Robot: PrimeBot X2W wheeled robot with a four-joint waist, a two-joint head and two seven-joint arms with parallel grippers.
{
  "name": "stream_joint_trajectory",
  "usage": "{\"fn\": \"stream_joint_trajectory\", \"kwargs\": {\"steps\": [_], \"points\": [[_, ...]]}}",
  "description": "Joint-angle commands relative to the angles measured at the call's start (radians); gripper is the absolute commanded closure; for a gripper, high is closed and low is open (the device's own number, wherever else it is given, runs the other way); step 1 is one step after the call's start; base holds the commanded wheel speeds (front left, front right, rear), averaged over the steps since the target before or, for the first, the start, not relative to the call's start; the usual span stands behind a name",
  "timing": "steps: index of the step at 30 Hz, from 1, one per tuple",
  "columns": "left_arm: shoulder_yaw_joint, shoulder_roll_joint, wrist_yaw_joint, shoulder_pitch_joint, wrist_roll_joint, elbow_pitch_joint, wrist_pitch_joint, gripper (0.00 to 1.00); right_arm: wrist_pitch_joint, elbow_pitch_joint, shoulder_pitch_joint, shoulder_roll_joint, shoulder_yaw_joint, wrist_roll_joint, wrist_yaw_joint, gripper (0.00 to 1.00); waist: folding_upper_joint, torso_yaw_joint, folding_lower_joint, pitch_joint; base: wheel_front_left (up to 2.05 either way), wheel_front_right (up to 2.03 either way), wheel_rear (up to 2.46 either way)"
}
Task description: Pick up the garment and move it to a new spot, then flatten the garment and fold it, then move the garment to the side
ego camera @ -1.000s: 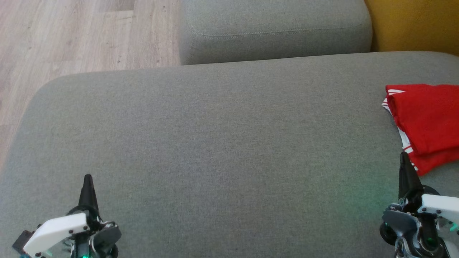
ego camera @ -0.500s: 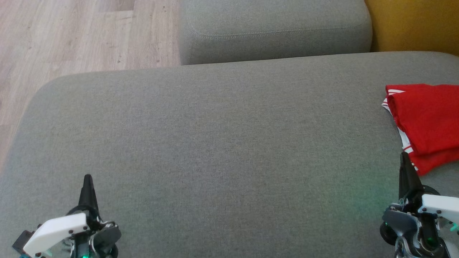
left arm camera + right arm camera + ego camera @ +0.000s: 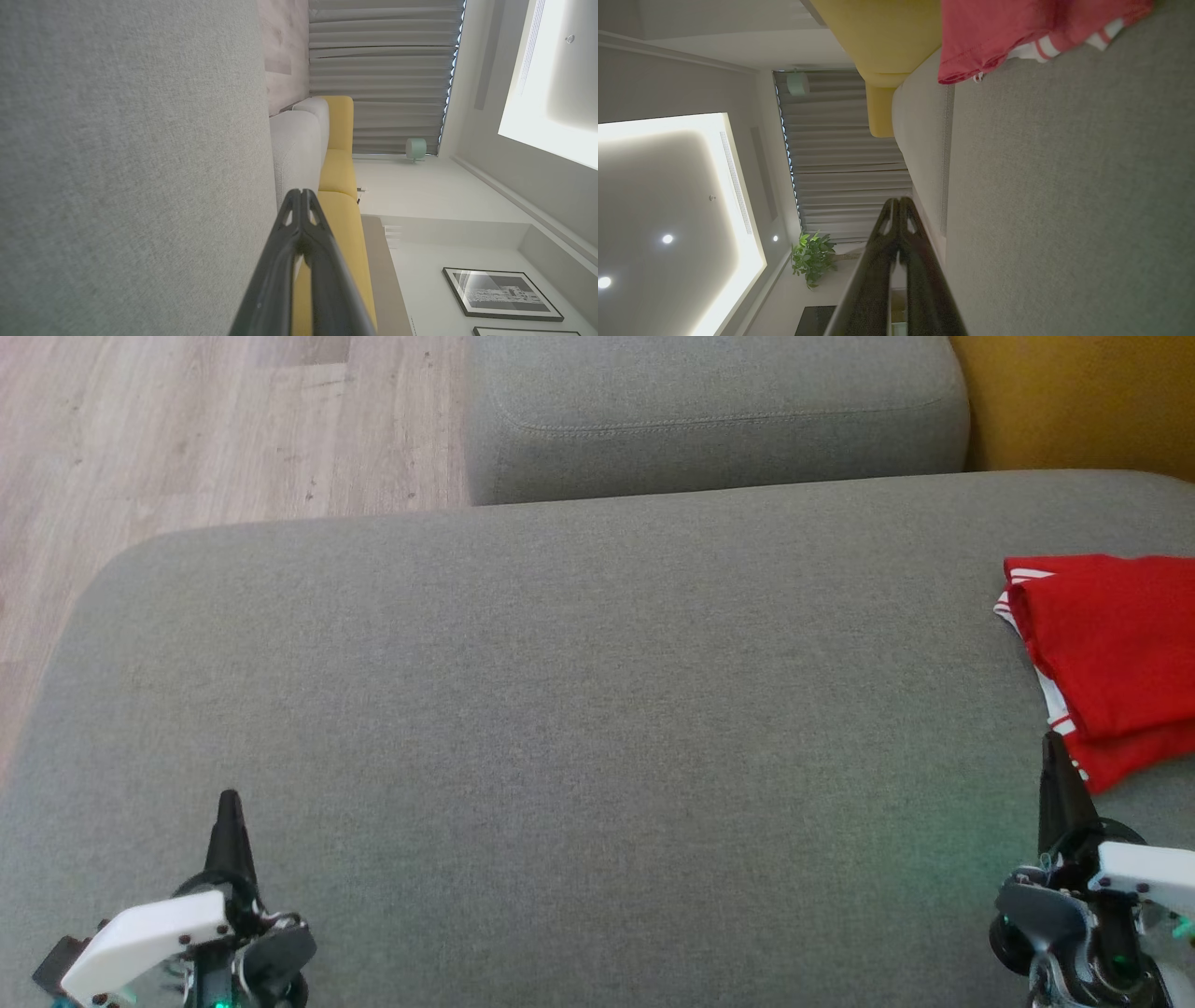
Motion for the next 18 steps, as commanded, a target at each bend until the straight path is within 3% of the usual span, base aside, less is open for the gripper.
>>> {"fn": "stream_joint_trajectory", "kwargs": {"steps": [1, 18], "points": [[0.040, 0.005, -0.007, -0.050, 0.014, -0.027, 0.005, 1.00, 0.005, -0.037, -0.055, -0.004, 0.020, -0.005, 0.007, 1.00, 0.0000, 0.000, 0.0000, 0.000, 0.00, 0.00, 0.00], [0.041, 0.004, -0.007, -0.050, 0.015, -0.027, 0.006, 1.00, 0.006, -0.037, -0.055, -0.004, 0.019, -0.006, 0.007, 1.00, 0.0000, 0.000, 0.0000, 0.000, 0.00, 0.00, 0.00]]}}
